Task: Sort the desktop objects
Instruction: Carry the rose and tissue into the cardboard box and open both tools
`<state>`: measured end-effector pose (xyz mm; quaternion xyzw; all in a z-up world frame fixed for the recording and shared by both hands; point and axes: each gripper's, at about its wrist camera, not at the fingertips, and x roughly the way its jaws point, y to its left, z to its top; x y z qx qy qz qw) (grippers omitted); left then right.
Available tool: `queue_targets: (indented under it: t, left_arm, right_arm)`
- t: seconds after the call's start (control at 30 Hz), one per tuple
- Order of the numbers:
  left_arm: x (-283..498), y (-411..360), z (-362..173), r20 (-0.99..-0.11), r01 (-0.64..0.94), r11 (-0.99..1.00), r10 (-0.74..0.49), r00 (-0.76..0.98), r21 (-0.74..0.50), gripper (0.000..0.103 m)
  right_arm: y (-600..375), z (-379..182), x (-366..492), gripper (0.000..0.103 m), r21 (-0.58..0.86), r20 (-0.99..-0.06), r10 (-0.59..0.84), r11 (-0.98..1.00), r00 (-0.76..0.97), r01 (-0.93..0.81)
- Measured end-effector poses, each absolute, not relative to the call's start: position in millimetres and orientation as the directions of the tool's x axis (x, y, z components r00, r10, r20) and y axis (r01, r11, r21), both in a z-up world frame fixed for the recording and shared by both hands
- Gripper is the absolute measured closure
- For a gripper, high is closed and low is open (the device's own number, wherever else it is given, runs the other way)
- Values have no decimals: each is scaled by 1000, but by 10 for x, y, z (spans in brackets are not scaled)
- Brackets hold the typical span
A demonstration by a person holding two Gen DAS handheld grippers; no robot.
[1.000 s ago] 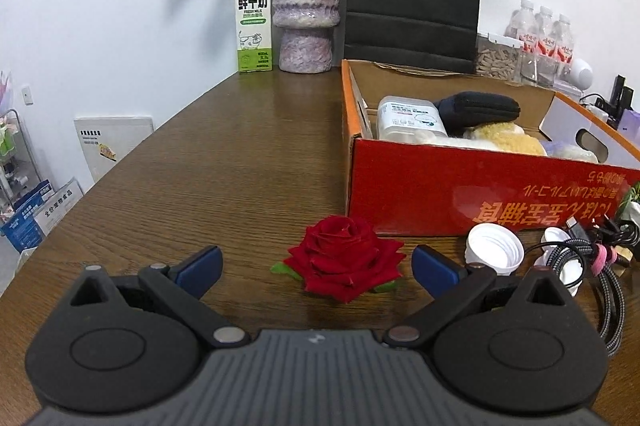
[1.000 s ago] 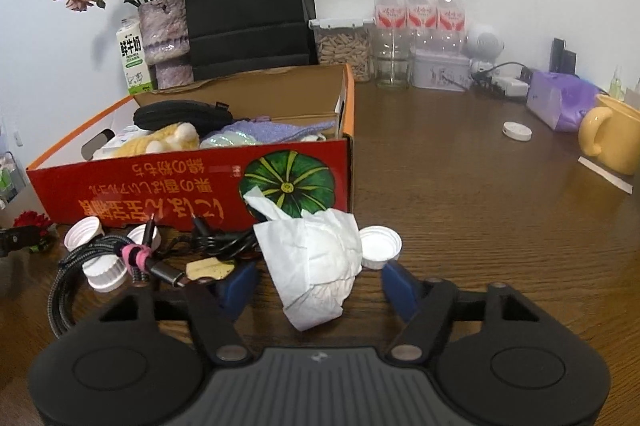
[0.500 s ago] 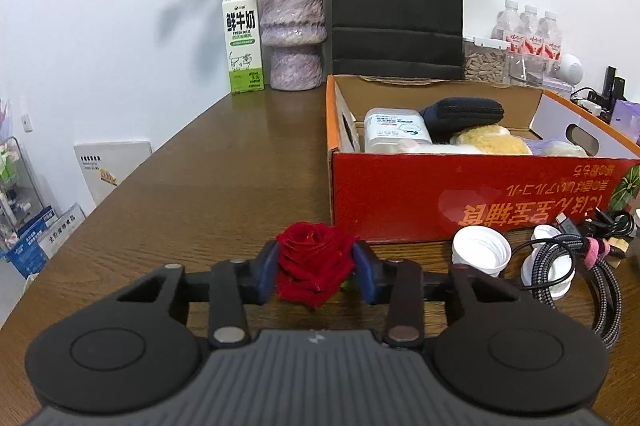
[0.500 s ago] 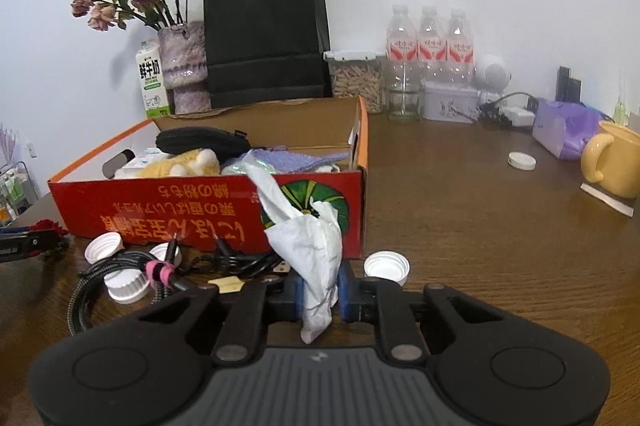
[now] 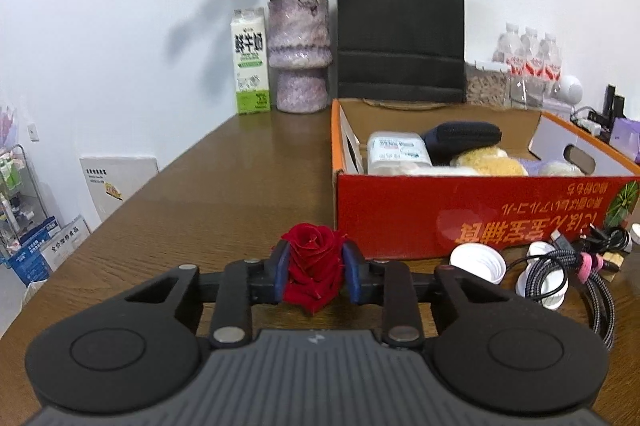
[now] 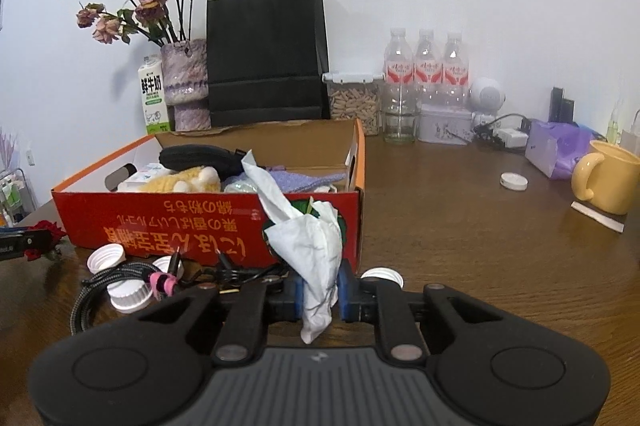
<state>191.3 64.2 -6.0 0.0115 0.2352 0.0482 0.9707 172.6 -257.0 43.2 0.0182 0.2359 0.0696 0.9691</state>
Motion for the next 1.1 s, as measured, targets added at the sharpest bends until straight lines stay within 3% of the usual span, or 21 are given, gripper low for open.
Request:
queue_targets:
  t: [0.27,0.6,0.8,1.1]
  left_arm:
    - [1748,688,25,-407,-94,995,92,909,16,76]
    - [1658,612,508,-270,-38,999,31,962,-20,76]
    - [1984,351,766,-253,68,993,-92,963,-101,76]
    - [2797,-325,796,-264,127,989,-141,954,-70,75]
  right_arm:
    - [-2554,485,1597,89,75,-388,163,986,907,-146]
    - [-2479,788,1492,89,86,-275,183,982,944,-165]
    - [-2260,1071,1805,89,66,-242,211,977,947,-201]
    - [-2166,1172,2571,89,87,-247,186,982,951,-170]
